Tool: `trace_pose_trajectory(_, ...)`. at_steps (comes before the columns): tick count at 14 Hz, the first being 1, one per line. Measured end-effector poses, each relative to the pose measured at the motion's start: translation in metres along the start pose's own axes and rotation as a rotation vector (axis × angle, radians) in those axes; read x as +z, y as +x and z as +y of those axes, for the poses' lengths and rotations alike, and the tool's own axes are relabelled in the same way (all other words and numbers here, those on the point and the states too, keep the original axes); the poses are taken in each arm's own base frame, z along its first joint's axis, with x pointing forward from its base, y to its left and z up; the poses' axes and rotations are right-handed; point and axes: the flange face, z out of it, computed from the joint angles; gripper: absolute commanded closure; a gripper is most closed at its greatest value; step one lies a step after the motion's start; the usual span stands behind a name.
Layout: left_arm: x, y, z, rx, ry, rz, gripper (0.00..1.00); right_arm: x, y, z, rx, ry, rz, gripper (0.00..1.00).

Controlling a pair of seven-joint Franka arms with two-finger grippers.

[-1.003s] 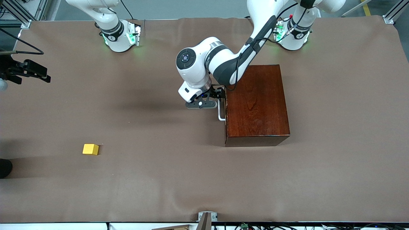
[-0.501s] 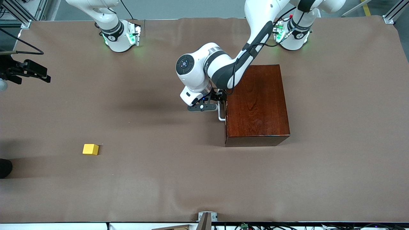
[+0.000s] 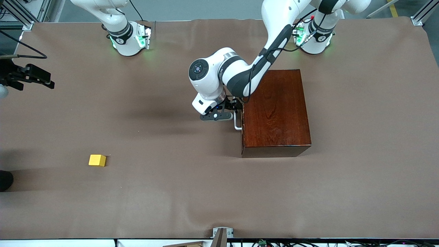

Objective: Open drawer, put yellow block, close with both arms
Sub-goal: 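Pull the drawer open with the left gripper while the right gripper reaches the cube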

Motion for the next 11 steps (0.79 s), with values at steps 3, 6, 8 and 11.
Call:
trace_pose_trajectory(3,-0.002,0.0,0.003,-0.003,-0.016,0.012,0.0,0.001,0.001,0.0,0.0,0.0,0.001,0.0)
trace_pose_trajectory(6,-0.01,-0.003,0.014,0.001,-0.071,0.05,0.0,0.005,0.006,0.0,0.0,0.0,0.006,0.0)
trace_pose_trajectory(8,-0.017,-0.008,0.026,-0.014,-0.124,0.086,0.0,0.014,0.014,0.001,0.0,0.0,0.011,0.0)
trace_pose_trajectory(11,-0.02,-0.011,0.034,-0.011,-0.155,0.107,0.0,0.037,0.034,0.005,0.005,0.001,0.007,0.0)
